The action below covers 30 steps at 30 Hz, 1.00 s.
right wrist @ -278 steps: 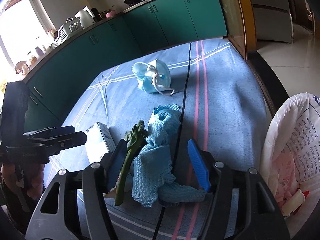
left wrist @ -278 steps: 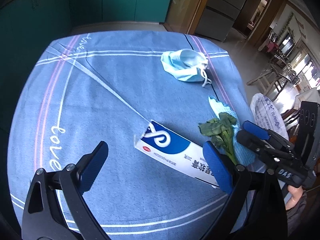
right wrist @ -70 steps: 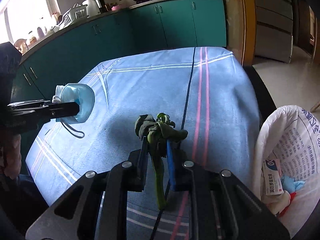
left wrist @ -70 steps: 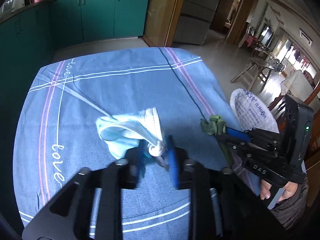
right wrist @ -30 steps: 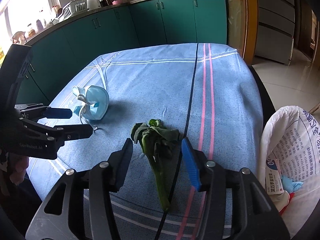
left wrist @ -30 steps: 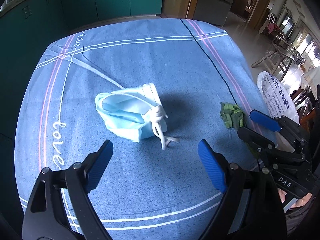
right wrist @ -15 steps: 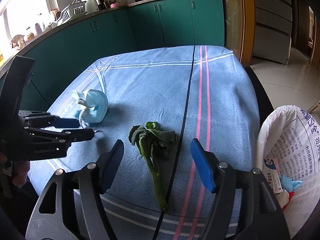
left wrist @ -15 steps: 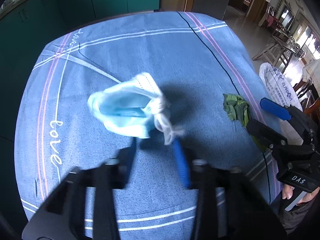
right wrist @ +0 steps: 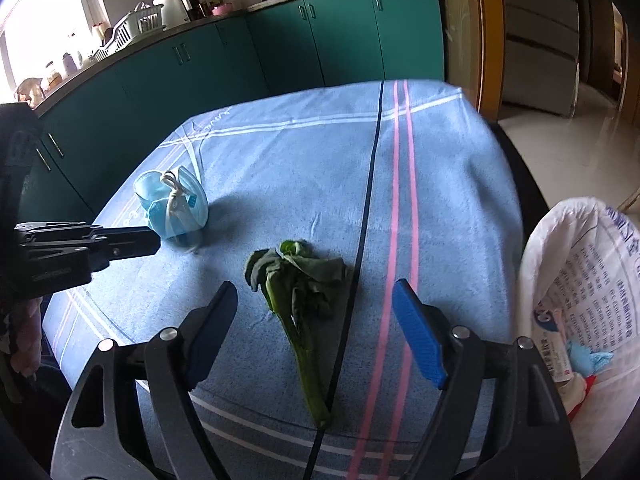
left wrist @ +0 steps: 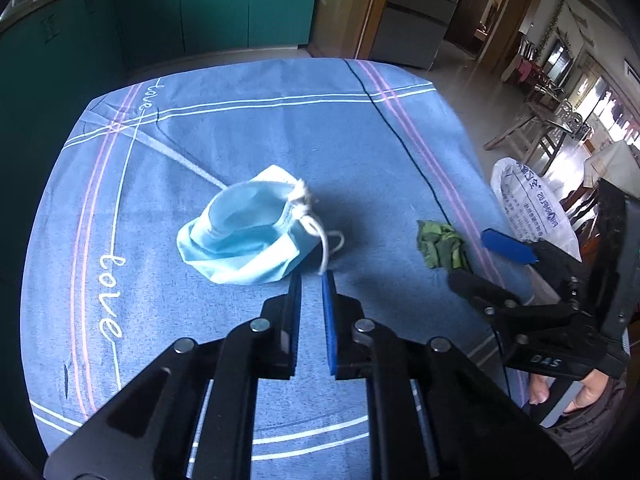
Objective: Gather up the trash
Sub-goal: 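Close the left tool on the mask's ear loop while the right tool grasps the vegetable stalk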
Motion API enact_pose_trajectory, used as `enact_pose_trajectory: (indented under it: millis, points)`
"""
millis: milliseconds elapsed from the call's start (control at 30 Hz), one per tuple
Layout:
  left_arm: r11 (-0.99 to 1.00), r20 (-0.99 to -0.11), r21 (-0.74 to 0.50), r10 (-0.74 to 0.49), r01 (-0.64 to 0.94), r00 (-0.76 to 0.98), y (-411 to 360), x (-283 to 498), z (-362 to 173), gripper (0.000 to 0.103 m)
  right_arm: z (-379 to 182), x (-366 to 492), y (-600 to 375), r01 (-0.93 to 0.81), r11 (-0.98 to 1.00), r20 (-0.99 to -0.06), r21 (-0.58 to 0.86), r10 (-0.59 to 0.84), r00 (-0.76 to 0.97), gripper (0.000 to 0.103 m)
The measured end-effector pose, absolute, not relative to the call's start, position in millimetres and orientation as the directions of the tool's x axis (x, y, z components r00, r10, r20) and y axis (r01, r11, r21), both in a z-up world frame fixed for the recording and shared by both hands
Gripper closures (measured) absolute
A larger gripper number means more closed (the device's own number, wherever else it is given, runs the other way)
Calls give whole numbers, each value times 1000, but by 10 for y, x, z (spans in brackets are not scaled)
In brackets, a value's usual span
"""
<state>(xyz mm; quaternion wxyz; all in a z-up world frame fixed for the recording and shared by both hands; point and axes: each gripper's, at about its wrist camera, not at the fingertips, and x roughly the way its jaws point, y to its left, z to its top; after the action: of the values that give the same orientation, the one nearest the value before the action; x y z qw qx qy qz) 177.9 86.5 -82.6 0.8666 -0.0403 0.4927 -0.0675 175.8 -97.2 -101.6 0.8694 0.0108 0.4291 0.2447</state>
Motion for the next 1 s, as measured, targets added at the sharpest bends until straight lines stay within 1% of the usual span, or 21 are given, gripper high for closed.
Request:
enact_pose_trajectory:
  millis: [200,233,267,300,333,367,400,433,467,500,533,567,667,767,900,1000]
  points:
    - [989,-848,-126,-150,82,508,826,1765,-827,91,-1067,1784,-912,-418,884,-758,208,416,503,26]
    - [989,-850,-122,-145,79,507,826,1768,-835,91,-1067,1786,-903,-420,883,-757,208,417,502,29]
    - [990,-850,-119,-141,75,508,829,1772,-836,88,-1068,1784,-893,-423,883,-757,206,417,502,32]
    - [991,-850,-116,-135,68,510,839,1779,-840,77,-1069,1779,-880,-426,884,-758,196,411,505,33]
    - [992,-849,-112,-126,58,513,857,1785,-835,69,-1067,1778,-869,-428,884,-760,186,406,508,37]
    - [993,-846,-104,-113,46,522,870,1790,-825,53,-1066,1776,-852,-431,885,-761,175,400,512,43]
    - [996,-839,-88,-91,30,537,882,1792,-804,42,-1063,1766,-834,-438,884,-761,164,396,514,47]
    - [997,-831,-71,-70,19,551,891,1797,-787,38,-1059,1754,-824,-447,880,-760,161,400,512,59]
    - [998,-827,-53,-51,12,561,890,1800,-772,30,-1059,1746,-818,-457,874,-758,167,410,507,72]
    - [1000,-820,-24,-22,4,572,876,1800,-761,23,-1060,1746,-815,-466,867,-756,177,423,499,76]
    - [1000,-814,-3,-3,0,580,864,1802,-754,22,-1061,1749,-814,-469,863,-755,184,430,494,80]
    - [1000,-812,10,7,1,583,856,1805,-752,21,-1062,1753,-818,-469,863,-754,191,434,492,81]
    - [999,-810,42,32,4,586,814,1812,-766,14,-1060,1751,-830,-465,862,-753,201,440,490,81]
    - [998,-811,69,49,11,583,789,1849,-788,11,-1050,1747,-823,-467,860,-751,204,444,489,81]
    - [991,-812,127,82,39,579,714,1981,-844,9,-1032,1759,-832,-464,861,-750,209,445,489,81]
    - [987,-829,146,83,71,553,680,2088,-936,9,-1032,1758,-844,-458,863,-752,212,444,488,81]
